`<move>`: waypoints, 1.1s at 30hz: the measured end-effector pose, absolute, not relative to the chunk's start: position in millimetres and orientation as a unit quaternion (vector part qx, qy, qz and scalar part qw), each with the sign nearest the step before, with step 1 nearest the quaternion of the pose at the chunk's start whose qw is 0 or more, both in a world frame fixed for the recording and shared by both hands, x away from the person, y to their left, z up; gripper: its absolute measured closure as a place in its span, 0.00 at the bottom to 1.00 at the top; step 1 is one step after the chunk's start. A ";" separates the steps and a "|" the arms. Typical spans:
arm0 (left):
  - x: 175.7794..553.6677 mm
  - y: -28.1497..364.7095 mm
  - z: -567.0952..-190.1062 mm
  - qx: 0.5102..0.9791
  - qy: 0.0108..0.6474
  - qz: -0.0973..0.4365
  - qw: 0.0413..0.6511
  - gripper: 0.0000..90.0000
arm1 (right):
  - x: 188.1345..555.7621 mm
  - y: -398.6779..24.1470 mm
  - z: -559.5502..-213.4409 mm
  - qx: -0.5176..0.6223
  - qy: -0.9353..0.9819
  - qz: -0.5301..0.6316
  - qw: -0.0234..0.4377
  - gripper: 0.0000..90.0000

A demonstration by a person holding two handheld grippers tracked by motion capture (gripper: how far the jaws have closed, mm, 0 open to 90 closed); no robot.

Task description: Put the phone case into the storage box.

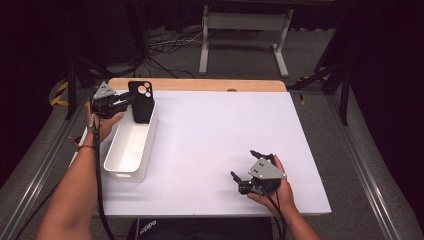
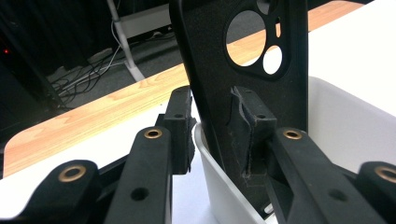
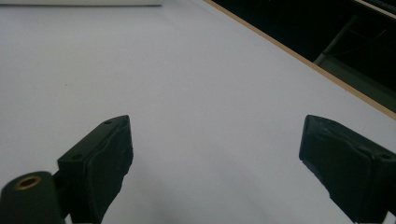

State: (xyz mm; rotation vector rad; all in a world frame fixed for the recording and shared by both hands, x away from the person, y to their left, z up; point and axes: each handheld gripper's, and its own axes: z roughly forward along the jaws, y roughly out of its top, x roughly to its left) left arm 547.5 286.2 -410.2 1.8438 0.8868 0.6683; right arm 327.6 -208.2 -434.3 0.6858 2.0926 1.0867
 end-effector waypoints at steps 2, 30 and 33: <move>546.7 286.5 -409.9 0.752 0.363 0.272 0.477 0.77 | 327.8 -208.0 -434.3 0.262 0.803 0.416 0.337 0.12; 514.3 279.6 -391.2 0.756 0.340 0.299 0.472 0.74 | 324.6 -212.0 -428.2 0.251 0.798 0.424 0.347 0.12; 509.7 277.4 -387.6 0.756 0.335 0.301 0.475 0.73 | 323.8 -212.2 -428.2 0.249 0.798 0.426 0.347 0.12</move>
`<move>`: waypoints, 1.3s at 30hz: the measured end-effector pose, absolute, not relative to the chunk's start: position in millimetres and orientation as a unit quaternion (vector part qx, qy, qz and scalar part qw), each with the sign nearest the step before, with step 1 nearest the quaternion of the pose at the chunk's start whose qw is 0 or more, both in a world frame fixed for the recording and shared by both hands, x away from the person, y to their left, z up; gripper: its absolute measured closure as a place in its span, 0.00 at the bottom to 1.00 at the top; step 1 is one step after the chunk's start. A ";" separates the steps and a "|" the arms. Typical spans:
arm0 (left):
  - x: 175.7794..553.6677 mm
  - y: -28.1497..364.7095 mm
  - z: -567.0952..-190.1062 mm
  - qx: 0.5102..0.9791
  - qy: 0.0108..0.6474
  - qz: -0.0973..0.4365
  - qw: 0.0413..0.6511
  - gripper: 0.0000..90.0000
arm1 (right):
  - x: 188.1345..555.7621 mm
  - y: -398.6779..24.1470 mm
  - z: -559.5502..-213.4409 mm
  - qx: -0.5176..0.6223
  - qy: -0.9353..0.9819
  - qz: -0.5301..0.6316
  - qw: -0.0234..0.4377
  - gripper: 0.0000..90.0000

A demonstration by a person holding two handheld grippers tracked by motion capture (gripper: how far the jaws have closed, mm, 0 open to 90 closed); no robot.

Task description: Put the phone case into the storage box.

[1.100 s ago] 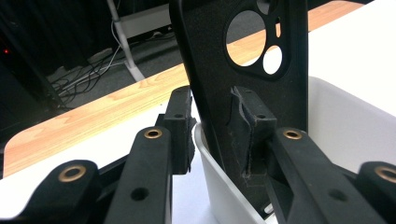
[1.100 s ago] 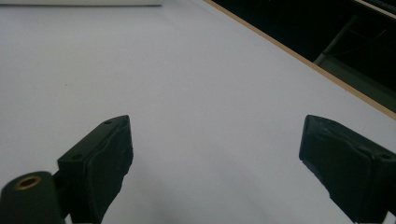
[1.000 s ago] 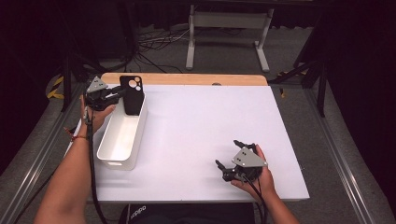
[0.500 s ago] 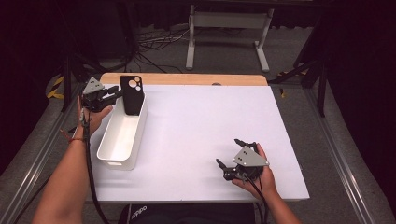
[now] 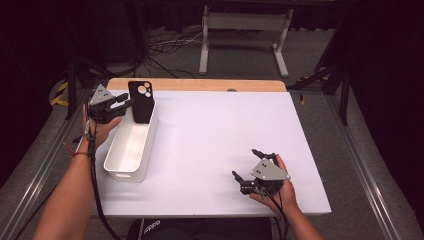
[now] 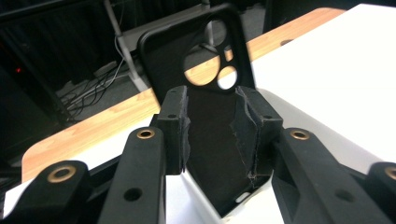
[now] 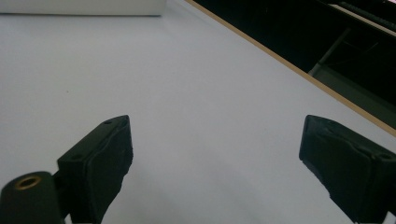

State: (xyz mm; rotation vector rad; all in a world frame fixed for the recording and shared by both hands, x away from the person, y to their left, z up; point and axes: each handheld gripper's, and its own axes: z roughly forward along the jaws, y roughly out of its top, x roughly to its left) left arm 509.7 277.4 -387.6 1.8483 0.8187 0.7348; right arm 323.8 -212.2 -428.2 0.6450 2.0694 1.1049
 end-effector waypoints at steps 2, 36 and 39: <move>505.2 275.1 -385.0 0.754 0.333 0.301 0.480 0.72 | 323.7 -212.3 -428.3 0.249 0.798 0.426 0.347 0.12; 442.5 261.9 -369.5 0.739 0.290 0.302 0.527 0.65 | 328.2 -213.4 -426.5 0.242 0.792 0.446 0.340 0.12; 436.6 261.4 -368.9 0.739 0.283 0.303 0.531 0.63 | 327.5 -213.0 -426.1 0.239 0.793 0.445 0.340 0.12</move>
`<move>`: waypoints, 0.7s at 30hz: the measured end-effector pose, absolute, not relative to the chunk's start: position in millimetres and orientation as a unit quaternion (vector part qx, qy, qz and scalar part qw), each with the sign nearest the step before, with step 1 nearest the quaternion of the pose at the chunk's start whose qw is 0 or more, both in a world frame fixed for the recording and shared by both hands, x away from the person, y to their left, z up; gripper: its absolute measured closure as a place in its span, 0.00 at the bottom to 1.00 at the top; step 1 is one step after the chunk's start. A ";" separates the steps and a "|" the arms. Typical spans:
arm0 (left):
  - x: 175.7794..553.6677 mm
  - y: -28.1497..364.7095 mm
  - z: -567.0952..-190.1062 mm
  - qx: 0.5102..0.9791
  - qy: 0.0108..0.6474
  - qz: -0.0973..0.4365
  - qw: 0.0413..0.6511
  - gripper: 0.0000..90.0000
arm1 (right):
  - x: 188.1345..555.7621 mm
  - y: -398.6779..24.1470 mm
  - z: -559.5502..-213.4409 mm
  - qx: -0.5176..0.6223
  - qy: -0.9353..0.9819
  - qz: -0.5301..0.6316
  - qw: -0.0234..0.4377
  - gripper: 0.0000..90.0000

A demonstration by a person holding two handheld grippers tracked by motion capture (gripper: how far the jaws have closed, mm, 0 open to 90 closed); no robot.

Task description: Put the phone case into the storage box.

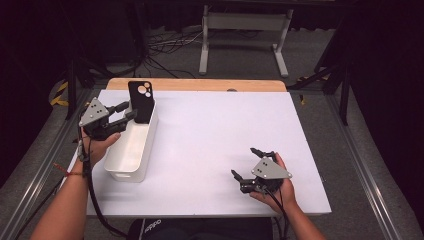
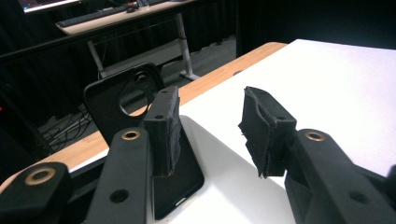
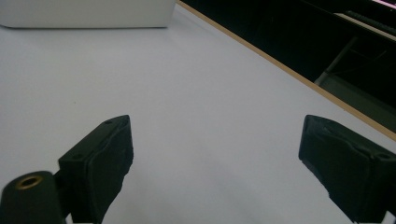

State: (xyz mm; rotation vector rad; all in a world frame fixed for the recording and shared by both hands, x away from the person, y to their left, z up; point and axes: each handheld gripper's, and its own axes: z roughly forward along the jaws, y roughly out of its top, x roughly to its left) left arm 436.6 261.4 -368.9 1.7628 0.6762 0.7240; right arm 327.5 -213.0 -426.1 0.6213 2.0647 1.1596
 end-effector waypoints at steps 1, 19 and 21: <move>435.6 261.0 -369.0 0.738 0.282 0.304 0.532 0.62 | 327.3 -213.1 -425.8 0.239 0.793 0.446 0.339 0.12; 413.6 257.1 -368.2 0.739 0.265 0.307 0.538 0.46 | 327.1 -213.6 -426.0 0.240 0.793 0.443 0.341 0.12; 411.0 256.5 -368.3 0.740 0.262 0.307 0.538 0.45 | 327.0 -213.7 -426.2 0.240 0.794 0.443 0.341 0.12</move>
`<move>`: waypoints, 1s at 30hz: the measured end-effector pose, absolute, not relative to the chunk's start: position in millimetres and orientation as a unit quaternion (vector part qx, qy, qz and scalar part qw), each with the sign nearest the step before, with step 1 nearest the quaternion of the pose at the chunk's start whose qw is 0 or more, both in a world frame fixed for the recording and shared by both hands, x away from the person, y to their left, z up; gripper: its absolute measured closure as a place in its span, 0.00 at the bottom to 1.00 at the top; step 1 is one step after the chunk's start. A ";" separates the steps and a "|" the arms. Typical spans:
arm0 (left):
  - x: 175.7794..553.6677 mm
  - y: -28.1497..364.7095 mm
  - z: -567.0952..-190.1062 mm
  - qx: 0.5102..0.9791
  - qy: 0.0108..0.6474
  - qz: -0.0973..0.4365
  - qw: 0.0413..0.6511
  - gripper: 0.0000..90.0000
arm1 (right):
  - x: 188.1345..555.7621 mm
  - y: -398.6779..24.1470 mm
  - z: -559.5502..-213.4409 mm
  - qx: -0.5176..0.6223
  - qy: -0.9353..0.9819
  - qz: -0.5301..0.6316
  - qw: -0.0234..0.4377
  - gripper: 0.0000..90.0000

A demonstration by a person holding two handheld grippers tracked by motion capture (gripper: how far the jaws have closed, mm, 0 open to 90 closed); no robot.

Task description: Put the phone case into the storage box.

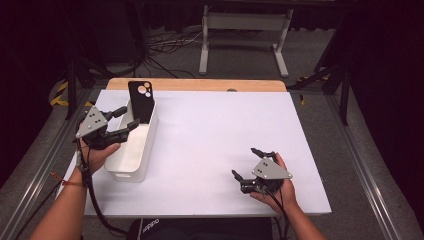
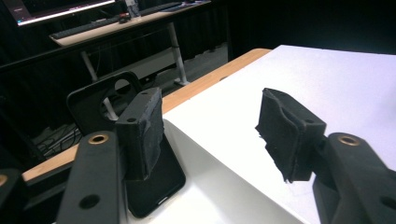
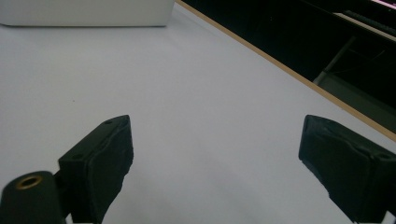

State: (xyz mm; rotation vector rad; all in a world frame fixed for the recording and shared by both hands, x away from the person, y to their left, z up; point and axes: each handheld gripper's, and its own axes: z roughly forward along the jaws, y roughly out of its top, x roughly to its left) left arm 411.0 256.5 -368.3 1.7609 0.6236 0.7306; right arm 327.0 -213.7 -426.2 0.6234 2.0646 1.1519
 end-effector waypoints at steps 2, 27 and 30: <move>409.7 256.5 -368.4 0.740 0.261 0.308 0.538 0.43 | 327.8 -214.1 -426.2 0.241 0.793 0.444 0.342 0.12; 388.6 250.5 -367.1 0.745 0.241 0.309 0.541 0.25 | 331.0 -211.6 -425.2 0.230 0.797 0.448 0.334 0.12; 385.9 249.5 -367.8 0.749 0.236 0.306 0.538 0.23 | 330.2 -211.3 -423.3 0.230 0.793 0.453 0.336 0.12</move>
